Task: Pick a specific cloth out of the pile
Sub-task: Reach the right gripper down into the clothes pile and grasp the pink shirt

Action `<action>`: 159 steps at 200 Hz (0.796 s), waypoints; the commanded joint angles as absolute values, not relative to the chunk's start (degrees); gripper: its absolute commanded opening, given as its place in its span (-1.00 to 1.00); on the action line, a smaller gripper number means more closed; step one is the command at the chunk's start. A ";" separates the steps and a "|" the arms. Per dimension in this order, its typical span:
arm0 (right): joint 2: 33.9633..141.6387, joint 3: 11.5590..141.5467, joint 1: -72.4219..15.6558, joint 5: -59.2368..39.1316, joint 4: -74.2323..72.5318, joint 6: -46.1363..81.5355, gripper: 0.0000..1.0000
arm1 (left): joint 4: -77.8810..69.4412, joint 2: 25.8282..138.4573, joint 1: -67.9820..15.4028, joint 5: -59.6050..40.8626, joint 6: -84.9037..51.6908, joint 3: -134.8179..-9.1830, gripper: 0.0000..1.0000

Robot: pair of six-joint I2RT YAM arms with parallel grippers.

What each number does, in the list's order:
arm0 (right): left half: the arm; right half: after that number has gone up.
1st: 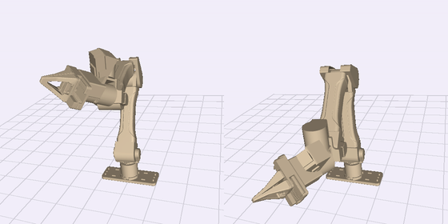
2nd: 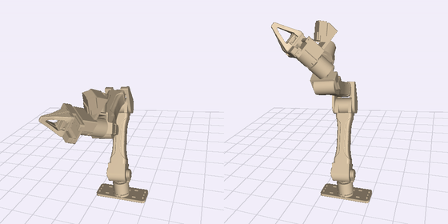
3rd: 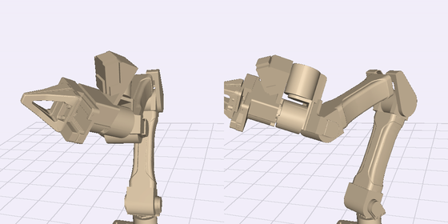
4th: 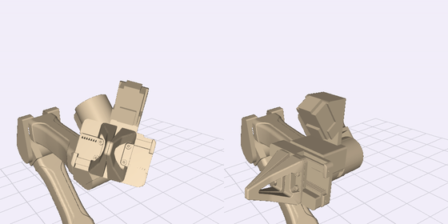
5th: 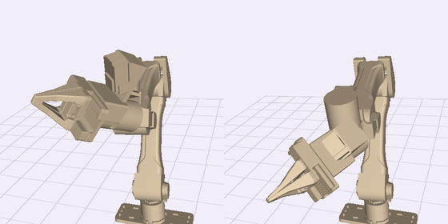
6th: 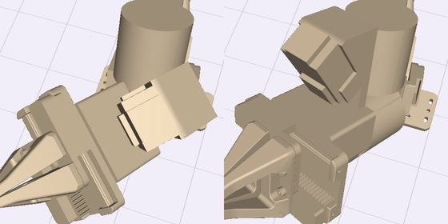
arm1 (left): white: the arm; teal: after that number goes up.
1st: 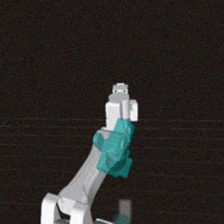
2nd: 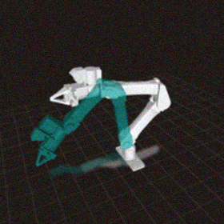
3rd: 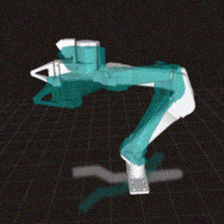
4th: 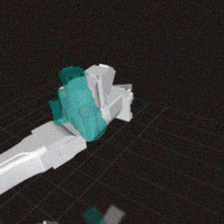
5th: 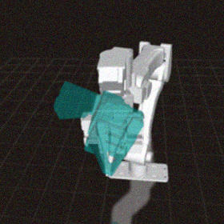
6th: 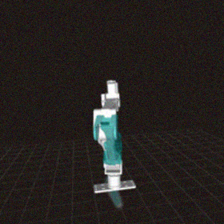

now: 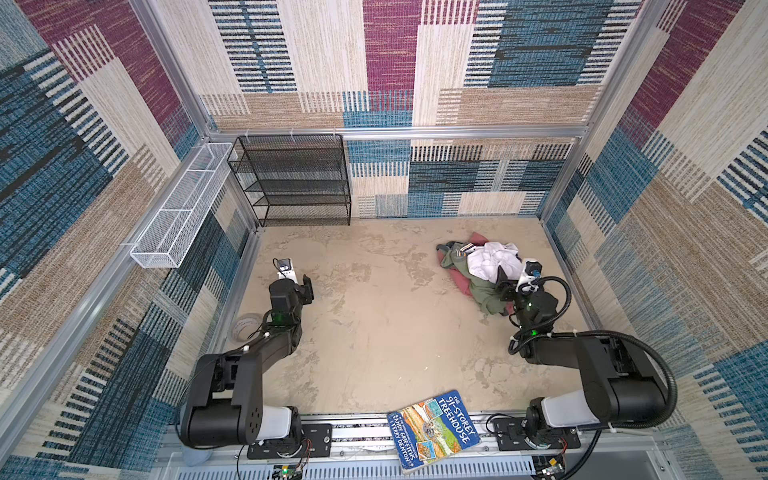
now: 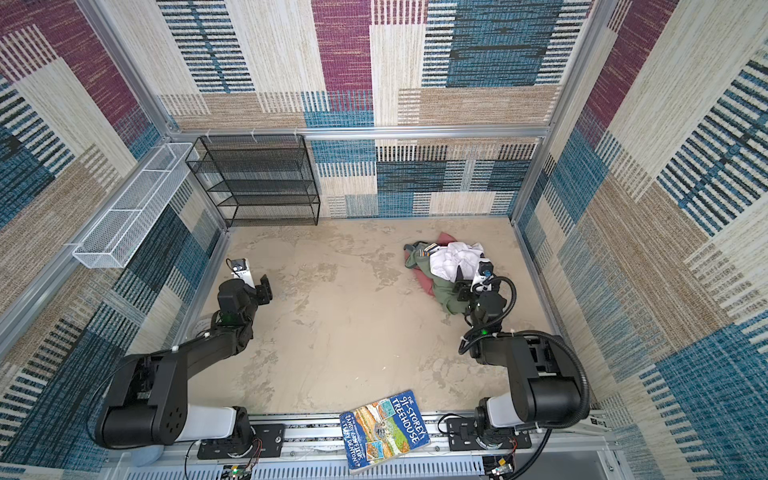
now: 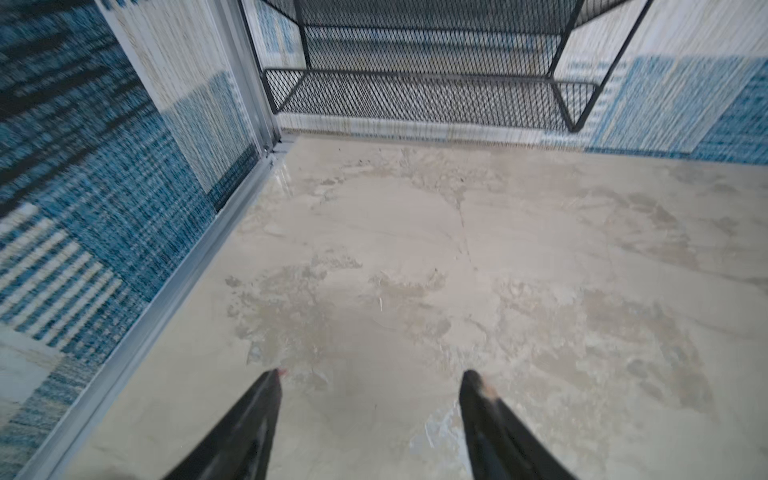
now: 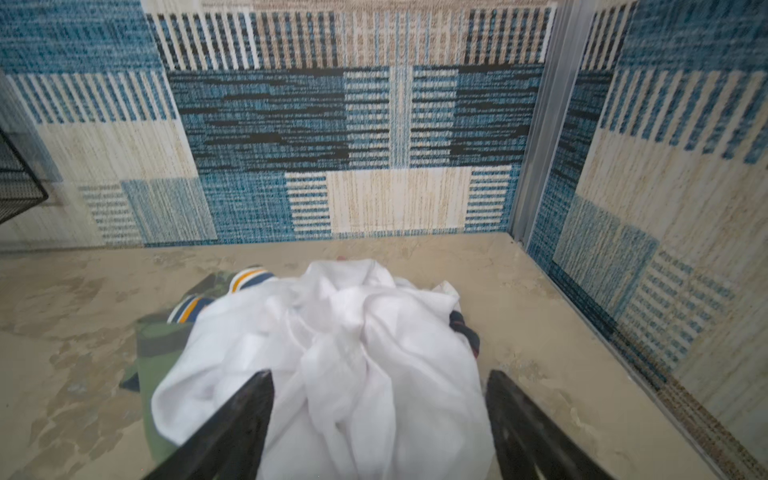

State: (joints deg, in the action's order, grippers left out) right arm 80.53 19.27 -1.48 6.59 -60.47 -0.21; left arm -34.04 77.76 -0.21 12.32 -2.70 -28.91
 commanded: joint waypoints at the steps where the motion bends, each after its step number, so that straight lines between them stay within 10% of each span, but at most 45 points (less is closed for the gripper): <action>1: 75.07 20.94 -3.16 13.00 -50.35 1.45 0.63 | -22.57 75.03 -1.01 14.85 -5.84 -30.92 0.29; 159: 80.08 46.89 -23.93 -5.93 -4.44 7.85 -0.05 | -1.85 70.20 -12.51 11.48 -15.65 -44.08 0.14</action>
